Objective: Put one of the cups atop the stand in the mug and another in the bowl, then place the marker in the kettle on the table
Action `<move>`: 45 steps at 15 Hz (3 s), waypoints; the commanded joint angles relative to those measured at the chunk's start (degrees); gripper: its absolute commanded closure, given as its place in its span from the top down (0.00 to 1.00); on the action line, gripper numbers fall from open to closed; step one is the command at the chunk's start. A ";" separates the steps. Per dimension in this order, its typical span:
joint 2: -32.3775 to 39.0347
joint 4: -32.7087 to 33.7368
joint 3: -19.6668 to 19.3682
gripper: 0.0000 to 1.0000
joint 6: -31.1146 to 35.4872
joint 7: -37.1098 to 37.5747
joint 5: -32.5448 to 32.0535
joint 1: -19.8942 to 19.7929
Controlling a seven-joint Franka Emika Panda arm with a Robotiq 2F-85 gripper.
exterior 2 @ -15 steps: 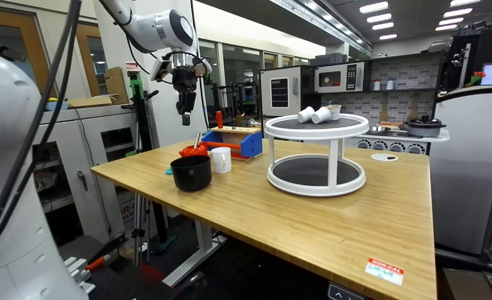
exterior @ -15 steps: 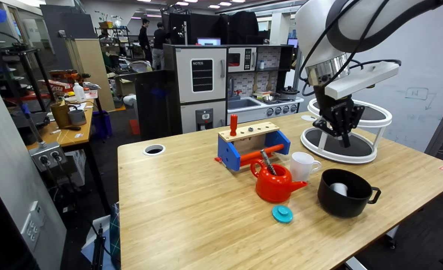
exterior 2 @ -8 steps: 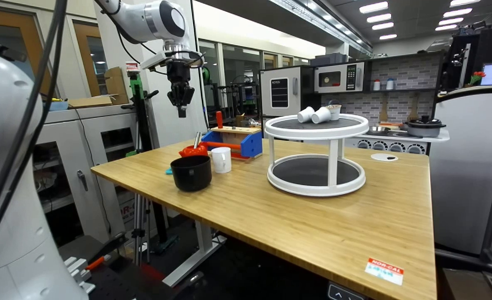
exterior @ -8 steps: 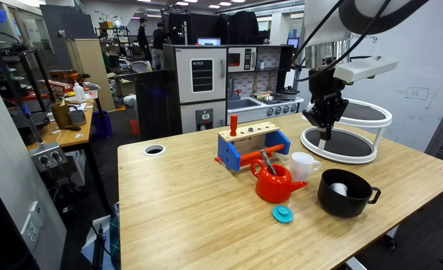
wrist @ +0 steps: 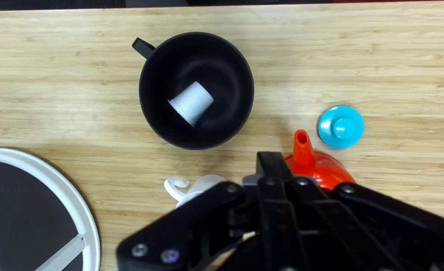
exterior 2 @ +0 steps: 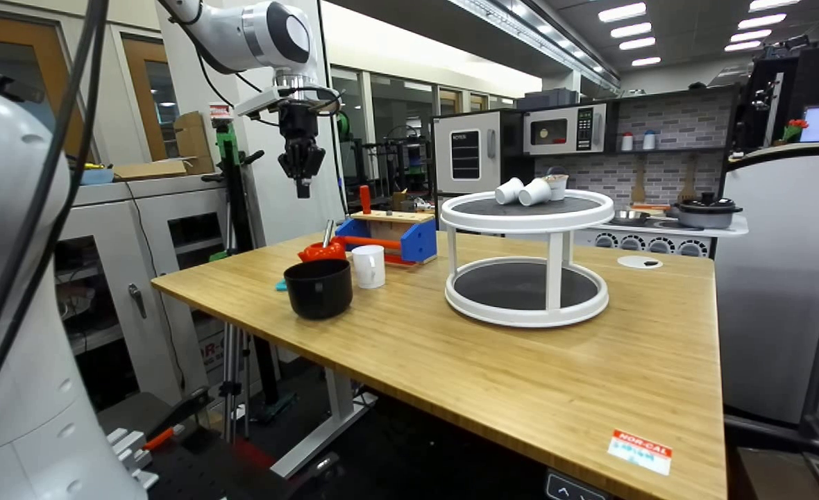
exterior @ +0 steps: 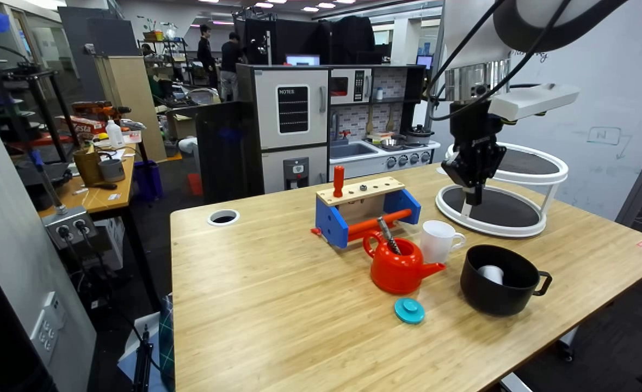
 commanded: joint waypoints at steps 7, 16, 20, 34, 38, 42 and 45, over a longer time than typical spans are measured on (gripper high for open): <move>6.19 4.02 -1.15 0.07 -8.30 8.26 -3.55 -0.16; 15.53 20.65 1.01 0.37 -12.36 3.67 -8.10 5.93; 19.89 26.36 0.65 0.66 -13.12 0.61 -8.10 7.14; 27.52 35.72 -0.67 1.00 -12.60 1.74 -6.29 9.15; 30.08 38.70 -2.41 1.00 -15.09 2.77 -5.71 8.98; 32.00 41.93 -3.47 1.00 -17.99 2.44 -5.72 8.83; 33.35 44.22 -2.88 1.00 -19.43 0.90 -5.19 9.12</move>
